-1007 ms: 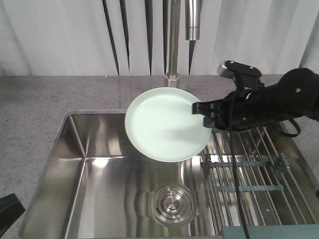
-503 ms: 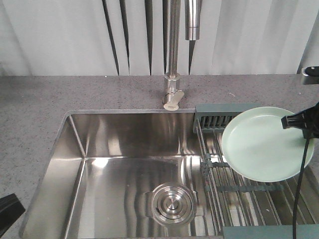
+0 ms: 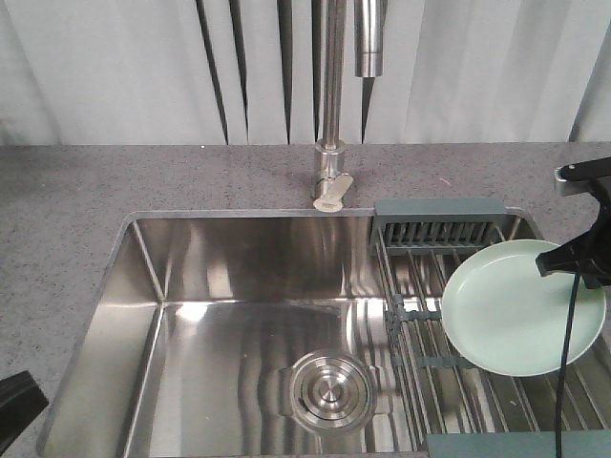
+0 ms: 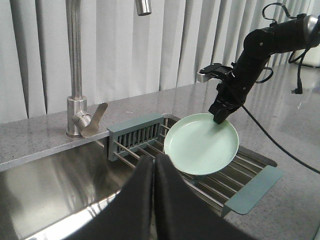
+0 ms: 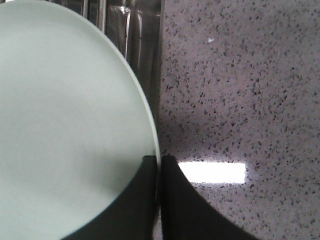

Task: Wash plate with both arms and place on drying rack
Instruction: 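Lower the plate onto the drying rack and open the right gripper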

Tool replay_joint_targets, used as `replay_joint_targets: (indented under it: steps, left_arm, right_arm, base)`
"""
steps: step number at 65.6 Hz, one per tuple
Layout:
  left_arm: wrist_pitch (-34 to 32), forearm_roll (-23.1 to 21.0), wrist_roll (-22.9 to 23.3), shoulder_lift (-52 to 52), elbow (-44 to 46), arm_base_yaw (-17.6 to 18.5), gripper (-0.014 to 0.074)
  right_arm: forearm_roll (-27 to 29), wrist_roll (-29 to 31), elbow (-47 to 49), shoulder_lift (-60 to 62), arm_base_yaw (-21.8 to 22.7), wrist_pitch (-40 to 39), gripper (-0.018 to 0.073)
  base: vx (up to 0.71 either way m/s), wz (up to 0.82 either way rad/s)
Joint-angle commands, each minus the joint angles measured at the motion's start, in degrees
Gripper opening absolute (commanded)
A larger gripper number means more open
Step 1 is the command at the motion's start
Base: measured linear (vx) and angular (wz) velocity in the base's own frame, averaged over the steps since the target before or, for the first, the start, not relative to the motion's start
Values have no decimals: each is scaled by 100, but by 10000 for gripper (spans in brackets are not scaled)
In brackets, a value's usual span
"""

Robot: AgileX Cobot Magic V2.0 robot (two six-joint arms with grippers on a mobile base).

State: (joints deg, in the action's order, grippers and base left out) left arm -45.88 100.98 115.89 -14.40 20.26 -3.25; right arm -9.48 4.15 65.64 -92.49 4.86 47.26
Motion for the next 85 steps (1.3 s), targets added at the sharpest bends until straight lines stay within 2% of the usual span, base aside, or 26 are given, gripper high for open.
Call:
replay_joint_targets:
  steps: [1, 29, 40, 54, 62, 69, 74, 80, 85]
  left_arm:
    - [165, 122, -5, -62, 123, -17, -6]
    - [165, 122, -5, -62, 123, -17, -6]
    - [172, 122, -5, -62, 123, -17, -6]
    - [172, 122, -5, -62, 133, -17, -6]
    - [167, 115, -5, -62, 132, -17, -6]
    - [167, 115, -5, -62, 132, -17, -6]
    - [167, 115, -5, -62, 132, -17, -6]
    - [173, 115, -5, -62, 132, -17, -6]
    - [173, 115, -5, -62, 132, -17, -6]
  right_arm:
    - [-101, 5, 172, 193, 10, -275, -1]
    - [89, 5, 172, 120, 10, -255, 40]
    - [84, -17, 172, 120, 10, -255, 142]
    - [42, -17, 172, 148, 10, -277, 372]
    - [32, -17, 172, 401, 16, -375, 444]
    - [32, -9, 172, 786, 16, -466, 429]
    - [92, 9, 172, 1094, 16, -466, 387]
    - [409, 265, 172, 1529, 11, -445, 284]
    - [990, 730, 167, 1909, 11, -403, 169]
  base:
    - [0, 0]
    - [0, 0]
    - [0, 0]
    - [0, 0]
    - [0, 0]
    - [0, 0]
    - [0, 0]
    - [0, 0]
    - [0, 0]
